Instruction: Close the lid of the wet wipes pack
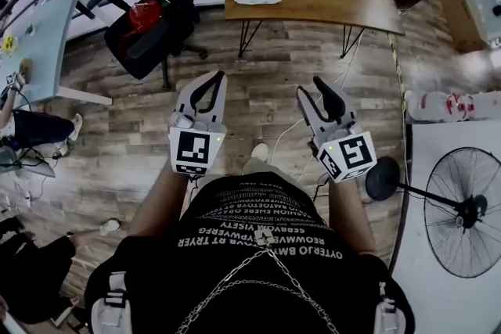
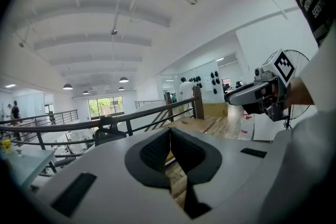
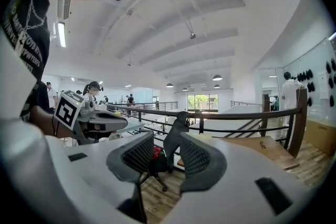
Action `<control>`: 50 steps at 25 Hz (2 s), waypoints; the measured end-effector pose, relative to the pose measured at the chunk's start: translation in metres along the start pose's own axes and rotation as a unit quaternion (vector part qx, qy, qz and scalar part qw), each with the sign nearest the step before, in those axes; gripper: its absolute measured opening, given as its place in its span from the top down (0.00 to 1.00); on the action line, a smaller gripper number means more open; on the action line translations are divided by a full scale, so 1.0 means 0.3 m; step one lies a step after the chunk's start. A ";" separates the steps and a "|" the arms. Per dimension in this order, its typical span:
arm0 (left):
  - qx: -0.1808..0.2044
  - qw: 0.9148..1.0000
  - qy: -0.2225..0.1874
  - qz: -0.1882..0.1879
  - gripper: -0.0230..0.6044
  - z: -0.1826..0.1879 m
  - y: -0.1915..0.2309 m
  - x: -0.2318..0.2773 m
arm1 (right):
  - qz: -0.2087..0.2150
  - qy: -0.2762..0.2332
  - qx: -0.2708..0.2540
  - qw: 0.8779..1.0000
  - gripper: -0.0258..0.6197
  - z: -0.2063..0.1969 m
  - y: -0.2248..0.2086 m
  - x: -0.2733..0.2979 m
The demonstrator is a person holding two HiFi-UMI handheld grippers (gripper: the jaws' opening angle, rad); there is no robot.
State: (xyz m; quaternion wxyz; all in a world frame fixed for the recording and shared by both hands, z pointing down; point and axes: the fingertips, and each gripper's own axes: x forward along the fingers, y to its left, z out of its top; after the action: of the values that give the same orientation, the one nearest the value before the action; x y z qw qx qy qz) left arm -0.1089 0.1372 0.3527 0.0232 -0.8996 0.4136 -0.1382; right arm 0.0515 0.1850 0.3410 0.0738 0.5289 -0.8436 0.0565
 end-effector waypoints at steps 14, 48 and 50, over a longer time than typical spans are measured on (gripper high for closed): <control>-0.016 1.000 -0.004 0.003 0.92 0.072 -0.053 0.224 | 0.011 -0.002 0.001 1.000 0.71 -0.008 -0.236 0.037; 0.001 0.996 -0.008 0.088 0.92 0.054 0.103 0.230 | 0.057 0.003 0.005 0.998 0.72 -0.042 -0.268 0.191; -0.002 0.996 -0.004 0.085 0.92 0.044 0.128 0.258 | 0.057 0.006 0.007 0.998 0.72 -0.039 -0.278 0.227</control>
State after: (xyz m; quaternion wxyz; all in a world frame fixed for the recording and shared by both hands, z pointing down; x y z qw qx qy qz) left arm -0.0859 0.0529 0.3519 0.0348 -0.8619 0.4886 -0.1312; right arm 0.0982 0.0906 0.3664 0.0716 0.4798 -0.8717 0.0692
